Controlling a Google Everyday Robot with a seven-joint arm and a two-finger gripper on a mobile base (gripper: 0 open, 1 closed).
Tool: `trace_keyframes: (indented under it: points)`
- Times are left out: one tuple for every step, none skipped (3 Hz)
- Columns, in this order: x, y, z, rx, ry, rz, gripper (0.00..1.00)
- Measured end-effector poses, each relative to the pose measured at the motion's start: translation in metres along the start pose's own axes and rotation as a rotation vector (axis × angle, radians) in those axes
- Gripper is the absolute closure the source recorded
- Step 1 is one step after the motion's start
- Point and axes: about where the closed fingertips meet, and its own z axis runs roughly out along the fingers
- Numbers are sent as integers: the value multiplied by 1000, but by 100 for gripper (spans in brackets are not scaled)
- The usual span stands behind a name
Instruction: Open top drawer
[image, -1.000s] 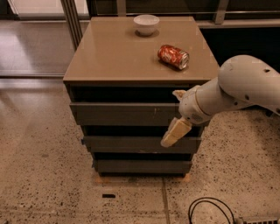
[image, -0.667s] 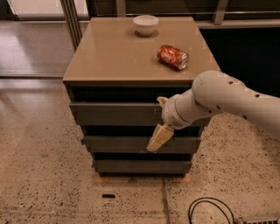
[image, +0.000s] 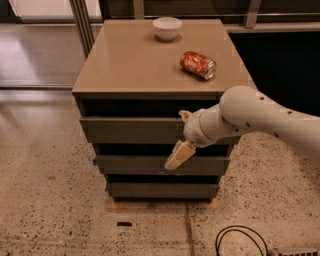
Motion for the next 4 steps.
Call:
trace_keyframes:
  points:
    - [-7, -18, 18, 11, -48, 15, 0]
    - [-15, -30, 37, 5, -74, 28, 0]
    - [-20, -30, 52, -39, -43, -3, 0]
    - [-15, -24, 64, -85, 14, -27, 0]
